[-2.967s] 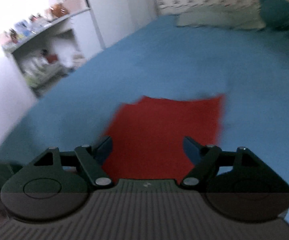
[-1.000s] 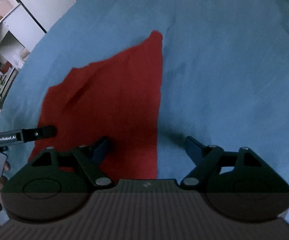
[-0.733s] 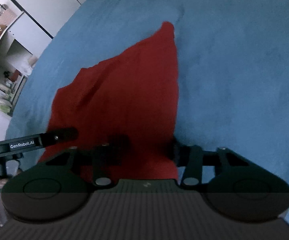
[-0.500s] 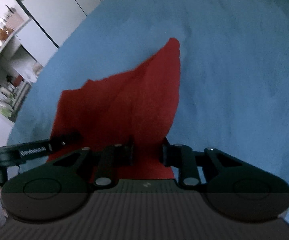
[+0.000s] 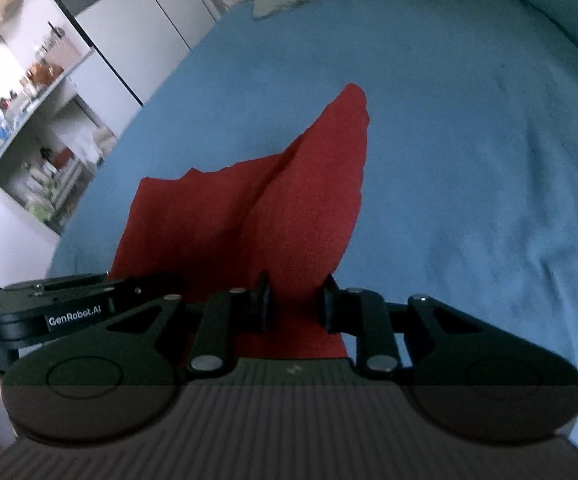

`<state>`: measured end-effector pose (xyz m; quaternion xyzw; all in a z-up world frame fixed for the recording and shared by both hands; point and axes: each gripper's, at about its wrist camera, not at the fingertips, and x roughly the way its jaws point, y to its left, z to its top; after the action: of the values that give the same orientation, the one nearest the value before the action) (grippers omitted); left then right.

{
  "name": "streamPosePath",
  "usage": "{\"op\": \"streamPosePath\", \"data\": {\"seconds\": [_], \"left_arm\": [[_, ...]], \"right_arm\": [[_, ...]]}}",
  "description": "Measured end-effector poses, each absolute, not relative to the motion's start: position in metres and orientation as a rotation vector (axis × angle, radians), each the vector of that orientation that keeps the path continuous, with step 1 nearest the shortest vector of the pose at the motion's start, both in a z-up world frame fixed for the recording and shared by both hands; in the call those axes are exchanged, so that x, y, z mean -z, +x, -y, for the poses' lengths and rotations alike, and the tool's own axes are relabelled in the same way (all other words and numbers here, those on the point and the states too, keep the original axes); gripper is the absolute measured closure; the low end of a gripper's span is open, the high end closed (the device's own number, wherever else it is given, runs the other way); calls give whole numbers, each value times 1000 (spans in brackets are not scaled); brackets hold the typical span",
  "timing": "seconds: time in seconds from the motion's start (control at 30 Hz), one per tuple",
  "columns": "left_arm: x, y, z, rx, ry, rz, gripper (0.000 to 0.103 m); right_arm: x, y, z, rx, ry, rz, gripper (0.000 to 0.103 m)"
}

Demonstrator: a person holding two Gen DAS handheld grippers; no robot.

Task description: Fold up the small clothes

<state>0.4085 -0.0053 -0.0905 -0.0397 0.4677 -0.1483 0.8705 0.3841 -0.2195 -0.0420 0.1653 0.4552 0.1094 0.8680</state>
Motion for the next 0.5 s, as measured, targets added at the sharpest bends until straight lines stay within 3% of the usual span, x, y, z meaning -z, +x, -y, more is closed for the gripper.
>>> {"op": "streamPosePath", "data": {"seconds": [0.13, 0.3, 0.33, 0.37, 0.4, 0.47, 0.5], "left_arm": [[130, 390, 21, 246, -75, -1013, 81], [130, 384, 29, 207, -40, -964, 76], [127, 385, 31, 191, -11, -954, 69], [124, 380, 32, 181, 5, -947, 54], [120, 378, 32, 177, 9, -939, 37], [108, 375, 29, 153, 10, -909, 16], [102, 372, 26, 134, 15, -886, 12]], "right_arm": [[95, 351, 237, -173, 349, -1017, 63], [124, 340, 251, -155, 395, -996, 58], [122, 340, 250, -166, 379, -997, 55], [117, 342, 249, -172, 357, -997, 51], [112, 344, 250, -179, 339, -998, 36], [95, 342, 248, -184, 301, -966, 13], [85, 341, 247, -186, 285, -936, 4]]}}
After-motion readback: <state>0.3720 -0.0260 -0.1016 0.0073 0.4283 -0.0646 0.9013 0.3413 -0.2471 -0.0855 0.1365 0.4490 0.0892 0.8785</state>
